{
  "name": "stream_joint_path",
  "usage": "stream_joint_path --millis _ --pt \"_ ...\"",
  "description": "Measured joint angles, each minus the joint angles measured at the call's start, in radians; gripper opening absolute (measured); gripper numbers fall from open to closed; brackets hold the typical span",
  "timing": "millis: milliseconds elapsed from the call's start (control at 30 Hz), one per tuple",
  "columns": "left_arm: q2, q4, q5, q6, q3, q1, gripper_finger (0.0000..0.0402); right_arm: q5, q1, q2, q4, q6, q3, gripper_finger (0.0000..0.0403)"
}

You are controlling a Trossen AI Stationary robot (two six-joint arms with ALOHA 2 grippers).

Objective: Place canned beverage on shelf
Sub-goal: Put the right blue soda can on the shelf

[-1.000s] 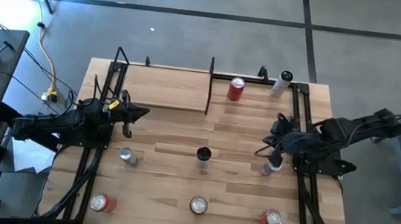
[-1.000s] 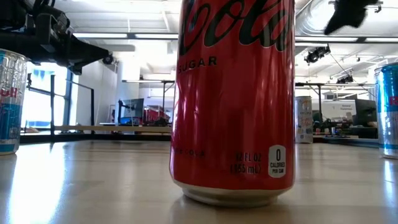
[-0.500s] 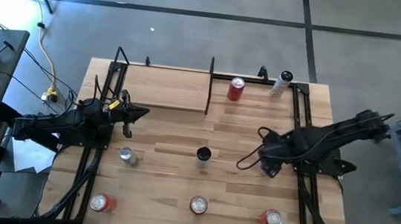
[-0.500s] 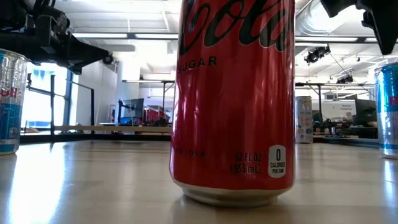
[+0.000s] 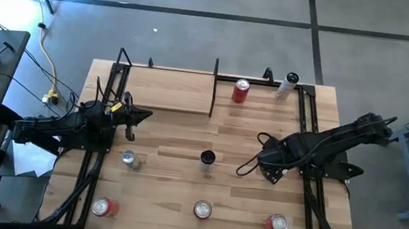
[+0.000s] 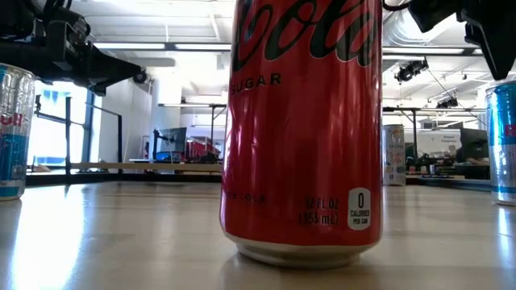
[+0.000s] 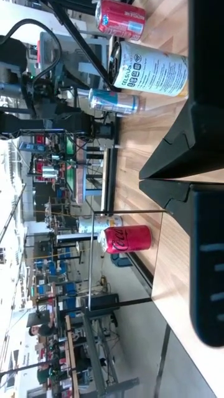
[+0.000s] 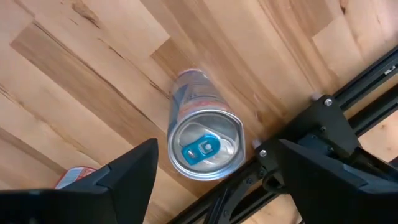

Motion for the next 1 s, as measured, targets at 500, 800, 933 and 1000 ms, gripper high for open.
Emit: stream_joint_path --millis 500,800,933,1000 --pt "0.0 -0.006 0.0 0.001 0.0 0.0 0.0005 -0.075 -0.001 0.001 0.198 -0.034 -0.218 0.0301" --pt "0.0 -0.005 -0.025 0.009 0.0 0.0 0.0005 -0.136 -0.083 0.001 0.202 -0.11 -0.132 0.0204" --pt "0.0 -0.004 -0.032 0.009 0.0 0.0 0.0005 -0.136 -0.179 0.001 0.197 -0.19 -0.012 0.0204" --pt "0.0 -0.004 -0.032 0.009 0.0 0.0 0.0005 -0.136 -0.237 0.009 0.189 -0.23 0.063 0.0204"
